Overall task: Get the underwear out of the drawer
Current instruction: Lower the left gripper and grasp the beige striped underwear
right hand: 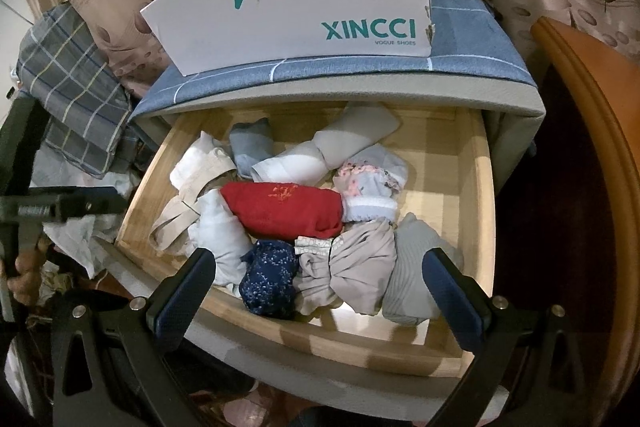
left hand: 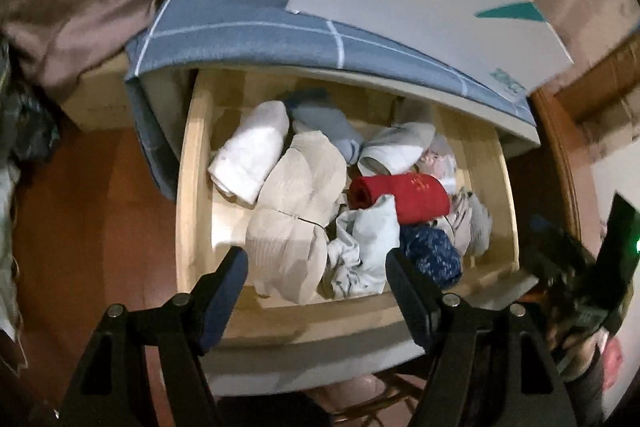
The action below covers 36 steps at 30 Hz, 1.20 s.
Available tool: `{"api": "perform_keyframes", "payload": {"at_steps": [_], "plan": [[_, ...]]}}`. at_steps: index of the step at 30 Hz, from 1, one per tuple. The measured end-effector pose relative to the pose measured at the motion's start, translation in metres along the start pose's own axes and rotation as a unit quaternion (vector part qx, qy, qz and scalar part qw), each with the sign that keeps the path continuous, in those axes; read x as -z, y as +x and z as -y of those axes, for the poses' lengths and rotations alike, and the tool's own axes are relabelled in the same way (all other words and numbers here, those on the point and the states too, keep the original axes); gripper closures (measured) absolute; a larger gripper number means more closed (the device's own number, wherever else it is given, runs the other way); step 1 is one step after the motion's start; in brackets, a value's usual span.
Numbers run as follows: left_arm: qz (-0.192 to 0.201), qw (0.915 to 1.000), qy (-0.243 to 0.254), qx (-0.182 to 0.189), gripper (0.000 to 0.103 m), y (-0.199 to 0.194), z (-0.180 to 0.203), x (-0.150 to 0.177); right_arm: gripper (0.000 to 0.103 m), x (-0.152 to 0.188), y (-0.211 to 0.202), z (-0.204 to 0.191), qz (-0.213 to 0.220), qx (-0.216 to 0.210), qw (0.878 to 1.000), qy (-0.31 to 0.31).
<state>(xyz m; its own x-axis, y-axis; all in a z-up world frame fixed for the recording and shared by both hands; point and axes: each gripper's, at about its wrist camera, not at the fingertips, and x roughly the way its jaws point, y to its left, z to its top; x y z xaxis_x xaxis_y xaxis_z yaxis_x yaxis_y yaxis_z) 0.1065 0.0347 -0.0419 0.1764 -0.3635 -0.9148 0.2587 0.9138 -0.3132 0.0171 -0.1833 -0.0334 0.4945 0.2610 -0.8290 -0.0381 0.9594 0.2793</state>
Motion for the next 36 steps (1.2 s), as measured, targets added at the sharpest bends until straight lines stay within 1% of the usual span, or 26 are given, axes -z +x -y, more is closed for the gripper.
{"api": "perform_keyframes", "payload": {"at_steps": [5,12,14,16,19,24,31,33,36], "plan": [[-0.037,0.9992,-0.007,-0.013,0.03,0.027,0.002,-0.008,0.0,0.0,0.001,0.001,-0.003,-0.005,1.0,0.005],[-0.072,0.9971,-0.011,-0.024,0.03,0.058,0.0,-0.015,0.0,0.0,0.002,0.002,-0.007,-0.009,1.0,0.01],[-0.084,0.9959,-0.013,-0.03,0.03,0.069,-0.002,-0.017,0.0,-0.001,0.002,0.002,-0.009,-0.01,1.0,0.01],[-0.093,0.9944,-0.018,-0.046,0.03,0.079,-0.005,-0.019,0.0,-0.001,0.003,0.002,-0.011,-0.01,1.0,0.011],[-0.096,0.9931,-0.017,-0.066,0.03,0.088,-0.006,-0.022,0.0,-0.001,0.003,0.003,-0.015,-0.012,1.0,0.014],[-0.112,0.9898,-0.035,-0.081,0.029,0.104,-0.017,-0.026,0.0,-0.002,0.005,0.004,-0.017,-0.014,1.0,0.018],[-0.122,0.9849,0.0,-0.122,0.028,0.119,-0.006,-0.022,0.0,-0.003,0.008,0.004,-0.027,-0.008,0.999,0.019],[-0.123,0.9845,0.003,-0.125,0.029,0.122,-0.006,-0.021,0.0,-0.003,0.012,0.005,-0.037,-0.008,0.999,0.023],[-0.121,0.9857,-0.005,-0.118,0.033,0.12,-0.012,-0.02,0.0,-0.003,0.016,0.009,-0.048,0.001,0.998,0.036]]}}
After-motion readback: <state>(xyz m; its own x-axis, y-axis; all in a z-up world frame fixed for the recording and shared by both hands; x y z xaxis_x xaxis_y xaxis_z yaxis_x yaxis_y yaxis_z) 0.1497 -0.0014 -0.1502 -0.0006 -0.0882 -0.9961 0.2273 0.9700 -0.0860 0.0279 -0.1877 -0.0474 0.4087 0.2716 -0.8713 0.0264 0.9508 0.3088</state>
